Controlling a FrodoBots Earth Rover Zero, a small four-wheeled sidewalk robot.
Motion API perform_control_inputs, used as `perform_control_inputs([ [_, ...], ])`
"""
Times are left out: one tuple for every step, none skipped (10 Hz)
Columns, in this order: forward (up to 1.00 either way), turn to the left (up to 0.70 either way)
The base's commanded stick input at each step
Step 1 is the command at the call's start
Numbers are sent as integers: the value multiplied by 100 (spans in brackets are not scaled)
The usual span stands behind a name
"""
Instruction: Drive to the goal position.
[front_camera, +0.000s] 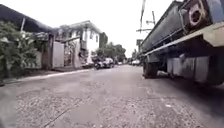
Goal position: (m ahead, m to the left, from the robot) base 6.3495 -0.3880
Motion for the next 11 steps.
perform_control_inputs([
  [100,-27],
  [100,-27],
  [100,-14],
  [100,0],
  [100,0],
  [100,0],
  [100,0],
  [100,0],
  [100,0],
  [100,0],
  [100,0],
])
